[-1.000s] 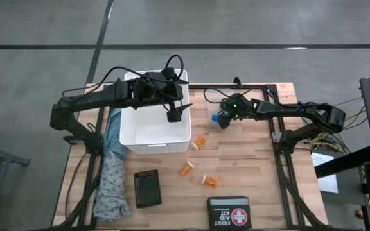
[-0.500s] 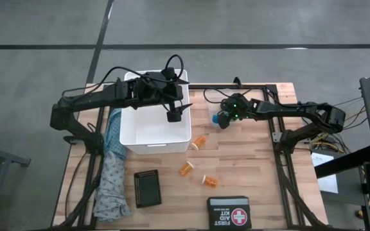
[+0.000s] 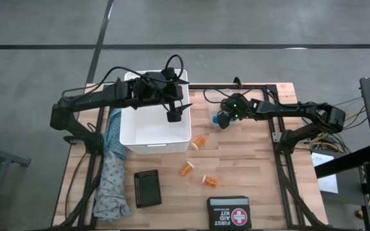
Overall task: Pick & place medical supplies in basket/bin
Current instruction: Put the bottom orange pill bottle into the black bin
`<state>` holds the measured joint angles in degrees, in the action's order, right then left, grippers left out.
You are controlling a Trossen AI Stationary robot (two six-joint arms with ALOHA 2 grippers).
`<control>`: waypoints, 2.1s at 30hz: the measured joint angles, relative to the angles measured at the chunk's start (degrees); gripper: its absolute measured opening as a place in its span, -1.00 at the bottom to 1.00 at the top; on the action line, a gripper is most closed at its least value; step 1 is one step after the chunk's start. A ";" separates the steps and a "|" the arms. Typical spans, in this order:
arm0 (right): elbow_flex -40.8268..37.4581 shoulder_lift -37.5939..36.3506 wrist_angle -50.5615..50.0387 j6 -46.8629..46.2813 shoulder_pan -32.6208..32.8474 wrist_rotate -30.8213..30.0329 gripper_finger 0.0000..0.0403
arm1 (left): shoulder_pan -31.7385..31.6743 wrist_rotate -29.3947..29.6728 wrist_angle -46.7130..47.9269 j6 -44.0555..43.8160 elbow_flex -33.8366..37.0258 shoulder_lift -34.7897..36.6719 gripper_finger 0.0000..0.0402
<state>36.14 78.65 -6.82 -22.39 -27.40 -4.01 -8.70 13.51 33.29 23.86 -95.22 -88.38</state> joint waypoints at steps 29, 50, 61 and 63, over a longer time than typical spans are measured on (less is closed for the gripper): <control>0.13 -20.44 3.78 7.19 0.00 3.23 0.36 | 0.01 0.00 0.00 0.15 0.00 0.00 0.90; 0.11 -27.69 10.08 3.03 0.17 23.74 0.28 | -0.01 0.01 0.00 0.04 0.00 0.00 0.90; 0.11 -27.67 10.39 0.51 4.13 23.57 0.29 | 0.00 -0.01 0.00 0.02 0.00 0.00 0.90; 0.11 -27.90 10.25 -0.15 4.78 23.55 0.29 | 0.01 -0.01 0.01 0.02 0.00 0.00 0.90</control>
<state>36.25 50.75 3.43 -22.54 -22.62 19.54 -8.69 13.50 33.30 23.88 -95.22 -88.38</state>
